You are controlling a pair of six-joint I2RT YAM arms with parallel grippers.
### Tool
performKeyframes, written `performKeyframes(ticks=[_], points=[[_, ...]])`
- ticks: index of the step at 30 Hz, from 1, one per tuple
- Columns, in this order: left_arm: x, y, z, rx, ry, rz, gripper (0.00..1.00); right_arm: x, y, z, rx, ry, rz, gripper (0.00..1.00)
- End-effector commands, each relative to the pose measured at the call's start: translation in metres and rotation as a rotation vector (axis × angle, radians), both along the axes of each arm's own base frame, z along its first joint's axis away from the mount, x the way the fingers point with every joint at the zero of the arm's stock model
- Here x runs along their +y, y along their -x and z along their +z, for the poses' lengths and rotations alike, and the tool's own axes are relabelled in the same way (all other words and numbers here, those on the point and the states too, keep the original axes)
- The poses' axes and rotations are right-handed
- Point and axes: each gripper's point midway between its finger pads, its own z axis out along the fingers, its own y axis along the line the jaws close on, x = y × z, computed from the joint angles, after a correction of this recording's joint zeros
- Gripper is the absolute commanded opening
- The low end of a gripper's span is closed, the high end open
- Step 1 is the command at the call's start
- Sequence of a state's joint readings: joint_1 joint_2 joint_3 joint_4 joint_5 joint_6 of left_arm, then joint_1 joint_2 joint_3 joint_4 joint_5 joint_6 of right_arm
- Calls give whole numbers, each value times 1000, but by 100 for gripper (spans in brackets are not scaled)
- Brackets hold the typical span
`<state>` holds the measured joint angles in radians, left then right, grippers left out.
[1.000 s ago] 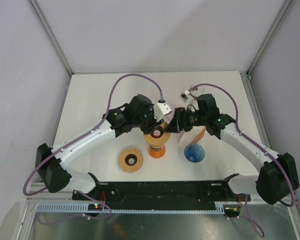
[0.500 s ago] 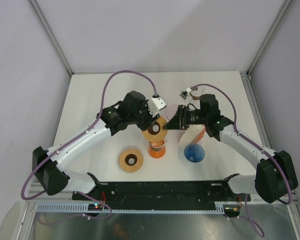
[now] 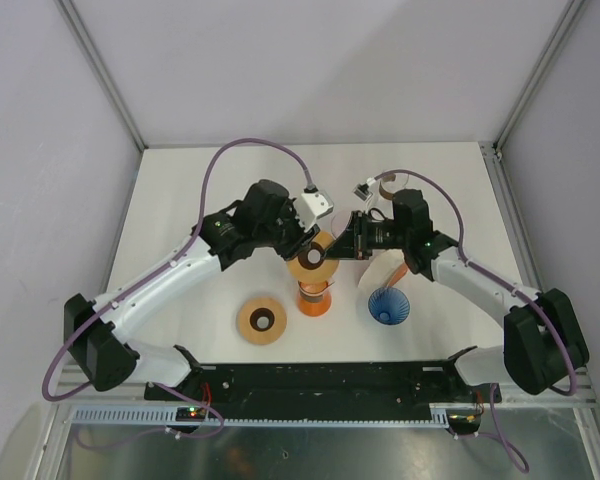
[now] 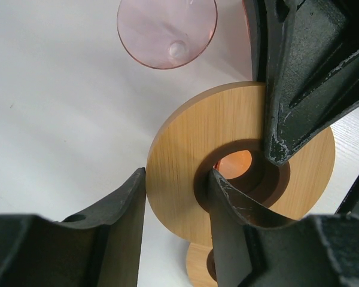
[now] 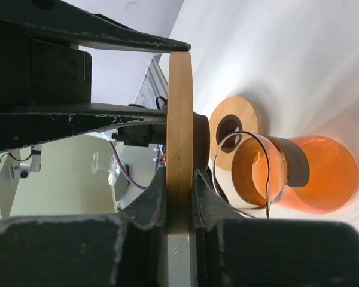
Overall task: Place the coffee filter in the dripper
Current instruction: Adjust the dripper holder.
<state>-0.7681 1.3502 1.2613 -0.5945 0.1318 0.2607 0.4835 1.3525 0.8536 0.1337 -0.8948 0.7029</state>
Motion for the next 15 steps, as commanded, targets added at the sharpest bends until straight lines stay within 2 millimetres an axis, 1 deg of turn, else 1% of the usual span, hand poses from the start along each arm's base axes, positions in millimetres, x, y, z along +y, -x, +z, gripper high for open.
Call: performKeyframes(ticks=[1, 2, 4, 5, 6, 7, 8, 9, 10, 11, 13, 15], points=[[-11, -3, 38, -59, 105, -6, 0, 1, -2, 20, -116, -30, -5, 1], [-9, -5, 39, -65, 104, 4, 3, -1, -5, 21, -140, -16, -27, 1], [-3, -13, 45, -84, 104, 44, 24, -6, -8, 26, -205, 18, -72, 0], [1, -18, 48, -91, 108, 65, 39, -8, -6, 31, -240, 34, -86, 0], [5, -21, 55, -104, 118, 79, 50, -10, -10, 39, -310, 58, -117, 0], [10, -26, 61, -111, 130, 99, 59, -11, -5, 45, -355, 88, -128, 0], [15, -30, 69, -119, 147, 115, 65, -13, -8, 51, -427, 128, -159, 0], [20, -34, 75, -125, 161, 132, 71, -14, -3, 58, -484, 158, -167, 0], [24, -37, 83, -133, 179, 144, 74, -17, -5, 64, -554, 200, -196, 0], [30, -40, 88, -139, 188, 162, 78, -18, -2, 67, -608, 234, -202, 0], [40, -44, 100, -154, 207, 189, 81, -28, -8, 70, -742, 346, -254, 0], [49, -47, 105, -157, 216, 213, 83, -36, -10, 67, -861, 465, -279, 0]])
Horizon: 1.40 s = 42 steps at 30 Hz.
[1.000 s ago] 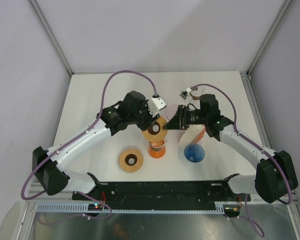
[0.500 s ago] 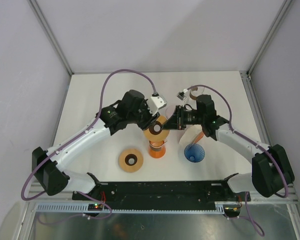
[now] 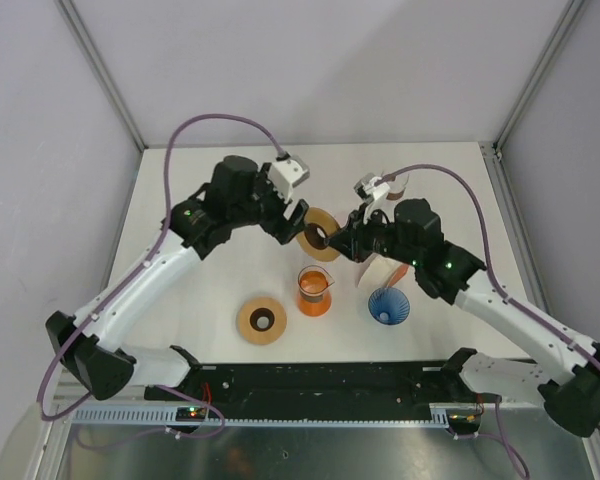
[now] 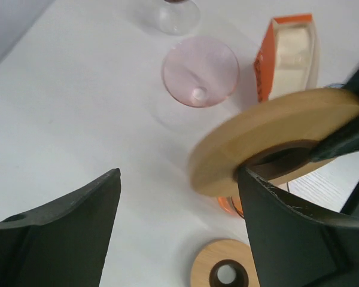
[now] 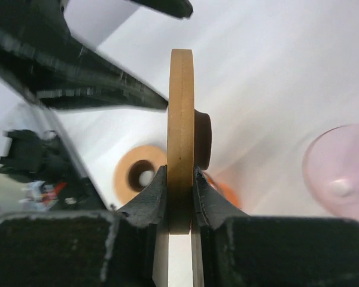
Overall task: Place the coffee filter in the dripper
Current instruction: Adjust the dripper holder.
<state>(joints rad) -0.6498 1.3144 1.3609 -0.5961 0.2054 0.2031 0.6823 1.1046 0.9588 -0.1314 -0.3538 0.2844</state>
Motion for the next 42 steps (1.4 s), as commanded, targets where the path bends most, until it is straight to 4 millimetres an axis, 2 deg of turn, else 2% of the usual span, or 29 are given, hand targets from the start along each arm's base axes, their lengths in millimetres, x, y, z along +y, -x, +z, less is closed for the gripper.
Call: performKeyframes(ticks=[1, 7, 10, 12, 15, 19, 22, 27, 33, 39, 41, 42], points=[[36, -23, 50, -111, 68, 139, 83, -28, -7, 14, -352, 301, -115, 0], [69, -35, 44, -80, 75, 232, 86, -19, 2, -2, -653, 662, -66, 0], [84, -41, 39, -51, 94, 271, 87, -15, 6, -3, -797, 820, -56, 0], [86, -40, 32, -22, 99, 263, 86, -8, 11, 3, -887, 873, -48, 0], [70, -23, 17, 65, 132, 154, 86, 4, 22, 12, -995, 913, -23, 0], [44, 3, 5, 238, 231, 28, 86, 11, 34, 11, -1160, 1038, 12, 0], [27, 19, 12, 361, 326, -30, 88, 14, 41, 11, -1271, 1080, 17, 0], [10, 43, 27, 537, 440, -111, 98, 12, 43, 12, -1409, 1148, -20, 0], [5, 51, 3, 677, 454, -110, 100, 15, 41, 26, -1518, 1191, -125, 0], [0, 53, -12, 768, 471, -117, 100, 20, 41, 34, -1590, 1215, -189, 0], [-3, 57, -13, 805, 489, -141, 97, 22, 42, 34, -1600, 1210, -187, 0], [-4, 58, -11, 816, 500, -157, 91, 23, 41, 33, -1600, 1205, -186, 0]])
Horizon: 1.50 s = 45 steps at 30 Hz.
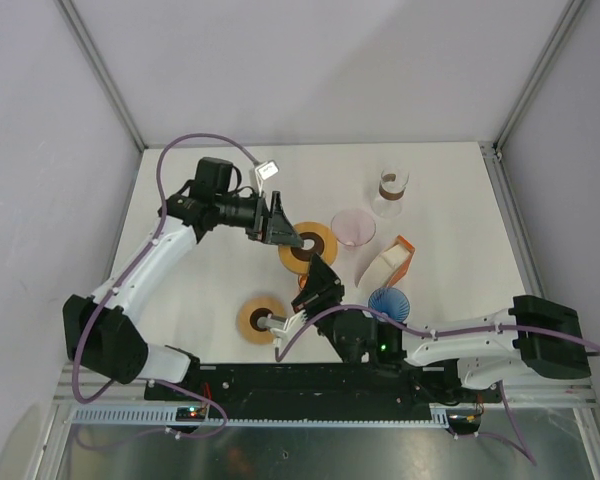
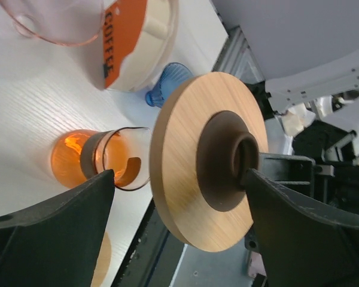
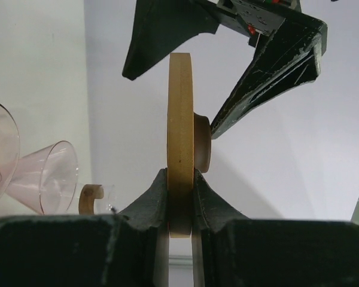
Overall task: Place the coffee filter in the dripper
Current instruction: Adjust the dripper holder.
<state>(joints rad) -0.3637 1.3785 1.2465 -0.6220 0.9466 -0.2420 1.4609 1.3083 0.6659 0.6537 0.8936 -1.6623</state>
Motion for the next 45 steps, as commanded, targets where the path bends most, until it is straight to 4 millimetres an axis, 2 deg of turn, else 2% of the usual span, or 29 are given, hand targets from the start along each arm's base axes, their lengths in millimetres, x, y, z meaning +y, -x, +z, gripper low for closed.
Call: performKeyframes(ticks=[1, 5, 7, 11, 15, 17, 23, 28, 32, 37, 43, 45], points=[[-9, 13, 14, 68, 99, -76, 86, -4, 1, 30, -68, -107, -11, 0], [-10, 17, 21, 71, 127, -93, 49, -8, -5, 30, -51, -130, -26, 0], [-9, 18, 24, 78, 143, -101, 42, -11, -7, 29, -36, -139, -29, 0], [-4, 13, 31, 95, 175, -101, 46, -15, -8, 26, -8, -147, -31, 0], [-2, 13, 30, 141, 206, -125, 37, -17, -9, 28, -11, -161, -42, 0], [-2, 14, 33, 154, 224, -143, 37, -18, -11, 27, -6, -162, -49, 0], [6, 10, 48, 134, 259, -143, 59, -20, -13, 24, 4, -162, -57, 0], [10, 5, 42, 142, 249, -114, 61, -19, -13, 26, -5, -160, -51, 0], [8, 7, 39, 143, 240, -112, 57, -18, -13, 26, -7, -159, -50, 0], [-2, 12, 23, 169, 207, -114, 52, -15, -12, 29, -27, -161, -46, 0], [-7, 16, 18, 188, 210, -138, 29, -9, -9, 30, -39, -162, -26, 0], [-9, 20, 18, 187, 213, -151, 12, -8, -9, 29, -36, -165, -19, 0]])
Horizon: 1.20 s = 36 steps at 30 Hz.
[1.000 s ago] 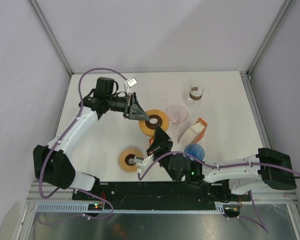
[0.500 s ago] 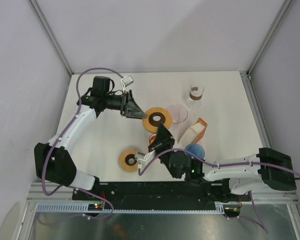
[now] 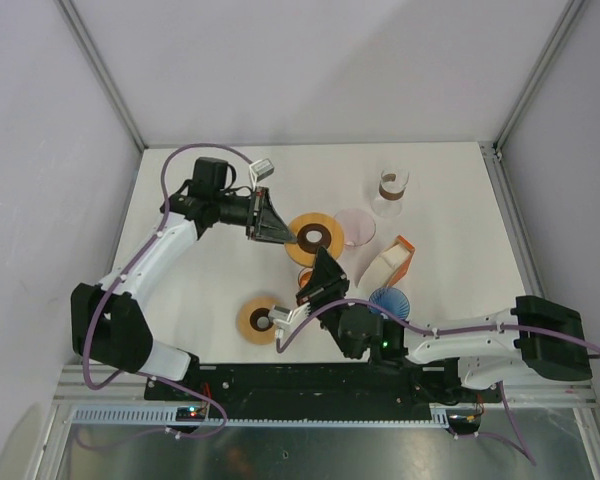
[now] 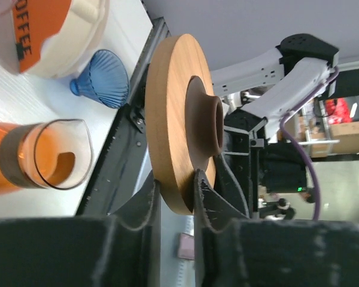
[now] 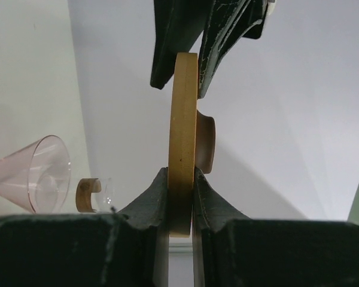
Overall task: Place the coffee filter in the dripper
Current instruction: Adjust the dripper holder, then place the dripper holder onto the coffee server.
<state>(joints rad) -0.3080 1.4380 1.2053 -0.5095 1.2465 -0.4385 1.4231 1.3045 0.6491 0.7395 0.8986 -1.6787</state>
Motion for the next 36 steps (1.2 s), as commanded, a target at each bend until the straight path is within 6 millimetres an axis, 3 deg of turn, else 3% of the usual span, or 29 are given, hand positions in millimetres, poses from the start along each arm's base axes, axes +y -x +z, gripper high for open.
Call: performKeyframes(ticks=[1, 4, 6, 7, 8, 10, 12, 14, 16, 18, 20, 23, 29, 36], points=[[-7, 7, 1, -62, 21, -40, 6, 4, 1, 19, -11, -115, 30, 0], [-6, 6, 4, -84, 23, -33, 1, 4, -6, 7, 82, -144, 23, 4], [-2, 1, 3, -90, 23, -18, 0, 4, -10, 2, 232, -282, 16, 36], [0, -2, 1, -88, 22, -9, 0, 6, -10, 9, 313, -375, 42, 53], [3, -6, -2, -87, 20, 2, 0, 6, -8, 4, 425, -433, 61, 65], [7, -12, -7, -84, 15, 16, 0, 11, 4, 9, 652, -537, 183, 87], [9, -16, -11, -86, 13, 20, 0, 11, 21, 15, 857, -622, 317, 96], [9, -19, -14, -100, 10, 20, 0, 4, 29, 25, 999, -717, 392, 99], [9, -21, -16, -127, 2, 24, 0, -11, 22, 34, 1111, -847, 381, 99], [9, -21, -16, -162, -4, 27, 0, -25, 14, 39, 1274, -980, 381, 99], [9, -18, -14, -206, -9, 22, 0, -45, -8, 35, 1462, -1136, 341, 97], [7, -8, -13, -242, -10, 5, 0, -56, -19, 38, 1683, -1254, 366, 95], [4, 5, -21, -218, -13, -22, 0, -50, -26, 39, 1769, -1268, 414, 97], [-7, 34, -4, -270, 43, -117, 0, -37, -31, 28, 1831, -1239, 430, 90]])
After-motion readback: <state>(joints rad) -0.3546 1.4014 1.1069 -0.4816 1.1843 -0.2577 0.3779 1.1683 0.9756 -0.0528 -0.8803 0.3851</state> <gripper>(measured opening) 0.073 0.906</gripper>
